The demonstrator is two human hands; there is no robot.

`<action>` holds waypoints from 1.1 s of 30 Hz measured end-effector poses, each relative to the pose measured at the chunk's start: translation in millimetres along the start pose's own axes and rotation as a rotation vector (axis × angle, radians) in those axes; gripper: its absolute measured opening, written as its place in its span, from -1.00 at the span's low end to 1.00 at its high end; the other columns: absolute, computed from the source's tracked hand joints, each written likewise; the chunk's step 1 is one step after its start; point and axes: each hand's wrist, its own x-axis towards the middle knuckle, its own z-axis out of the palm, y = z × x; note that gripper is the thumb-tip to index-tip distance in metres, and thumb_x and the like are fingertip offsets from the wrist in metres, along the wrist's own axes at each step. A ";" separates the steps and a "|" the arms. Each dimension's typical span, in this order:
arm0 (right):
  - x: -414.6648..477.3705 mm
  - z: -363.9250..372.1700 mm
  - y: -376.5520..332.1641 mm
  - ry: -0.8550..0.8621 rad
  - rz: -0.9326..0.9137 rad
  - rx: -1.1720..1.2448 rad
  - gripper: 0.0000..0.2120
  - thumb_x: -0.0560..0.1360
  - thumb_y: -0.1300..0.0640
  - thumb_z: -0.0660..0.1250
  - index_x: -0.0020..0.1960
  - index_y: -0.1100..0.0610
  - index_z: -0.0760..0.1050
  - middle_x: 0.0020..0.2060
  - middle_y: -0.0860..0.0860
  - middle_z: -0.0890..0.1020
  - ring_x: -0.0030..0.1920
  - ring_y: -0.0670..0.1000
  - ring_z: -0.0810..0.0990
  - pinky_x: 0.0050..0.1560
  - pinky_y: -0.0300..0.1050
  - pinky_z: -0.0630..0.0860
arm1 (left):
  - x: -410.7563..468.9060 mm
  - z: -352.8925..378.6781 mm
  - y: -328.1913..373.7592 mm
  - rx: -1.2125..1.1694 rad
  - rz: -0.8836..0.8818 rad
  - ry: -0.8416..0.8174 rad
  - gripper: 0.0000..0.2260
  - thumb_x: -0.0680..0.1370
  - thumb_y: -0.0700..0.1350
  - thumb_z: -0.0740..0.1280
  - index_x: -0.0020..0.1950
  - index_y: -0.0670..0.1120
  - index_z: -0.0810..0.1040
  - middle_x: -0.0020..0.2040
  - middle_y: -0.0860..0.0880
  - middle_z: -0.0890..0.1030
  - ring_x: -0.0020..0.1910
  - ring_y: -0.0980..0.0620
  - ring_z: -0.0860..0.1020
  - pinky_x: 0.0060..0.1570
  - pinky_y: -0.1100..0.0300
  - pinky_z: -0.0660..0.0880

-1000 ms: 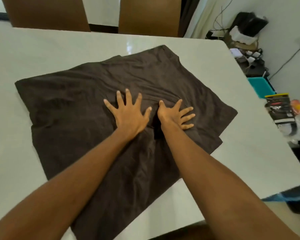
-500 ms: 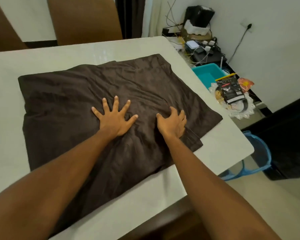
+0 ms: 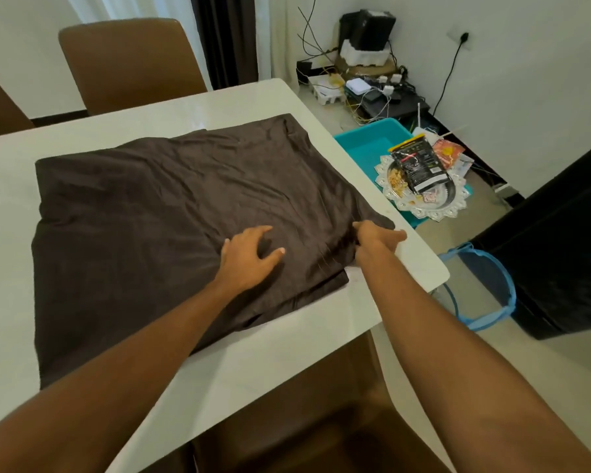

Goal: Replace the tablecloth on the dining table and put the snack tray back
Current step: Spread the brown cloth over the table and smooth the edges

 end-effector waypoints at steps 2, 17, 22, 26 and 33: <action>-7.1 2.7 -5.8 -0.151 -0.029 0.021 -0.65 0.35 0.32 0.47 0.13 0.25 0.54 -0.11 0.15 0.66 -0.28 0.07 0.61 -0.40 -0.16 0.54 | -2.1 0.3 14.8 -0.123 0.007 -0.154 -0.25 0.39 0.40 0.37 0.50 0.15 0.31 0.44 0.07 0.46 0.43 -0.02 0.41 0.45 -0.29 0.18; -107.9 31.2 -48.5 -0.998 -0.247 -0.150 -0.76 0.45 -0.04 0.40 -0.01 0.11 0.65 -0.14 0.07 0.65 -0.08 0.07 0.60 -0.07 -0.08 0.52 | 7.6 -57.8 92.5 -0.408 -0.158 0.251 -0.54 0.50 -0.35 0.22 0.36 -0.07 0.53 0.16 -0.09 0.64 0.14 -0.13 0.57 0.18 0.01 0.52; -79.3 40.5 -44.8 -0.911 0.004 0.119 -0.59 0.56 -0.17 0.33 0.06 0.16 0.70 -0.01 0.20 0.72 0.00 0.23 0.70 0.11 0.08 0.62 | -7.8 -75.9 79.3 -0.076 0.230 -0.052 -0.42 0.39 -0.32 0.16 0.35 0.02 0.58 0.22 -0.02 0.57 0.21 -0.06 0.52 0.21 0.04 0.47; -39.7 92.0 -38.4 -0.883 -0.050 0.035 -0.49 0.46 -0.04 0.47 0.32 0.21 0.57 0.12 0.22 0.69 0.07 0.23 0.69 0.07 0.08 0.63 | -19.9 -89.7 74.2 0.126 0.330 -0.233 -0.39 0.38 -0.34 0.15 0.33 0.11 0.59 0.18 0.00 0.52 0.14 -0.03 0.51 0.07 0.01 0.48; -51.3 144.0 -31.4 -0.595 -0.222 0.027 -0.20 0.47 0.48 0.31 0.61 0.03 0.16 0.40 0.13 0.46 0.27 0.19 0.53 0.10 -0.02 0.57 | -37.3 -96.0 24.6 -0.310 0.174 -0.146 -0.44 0.28 -0.32 0.08 0.12 -0.14 0.71 0.08 0.00 0.61 0.15 0.00 0.57 0.19 0.19 0.48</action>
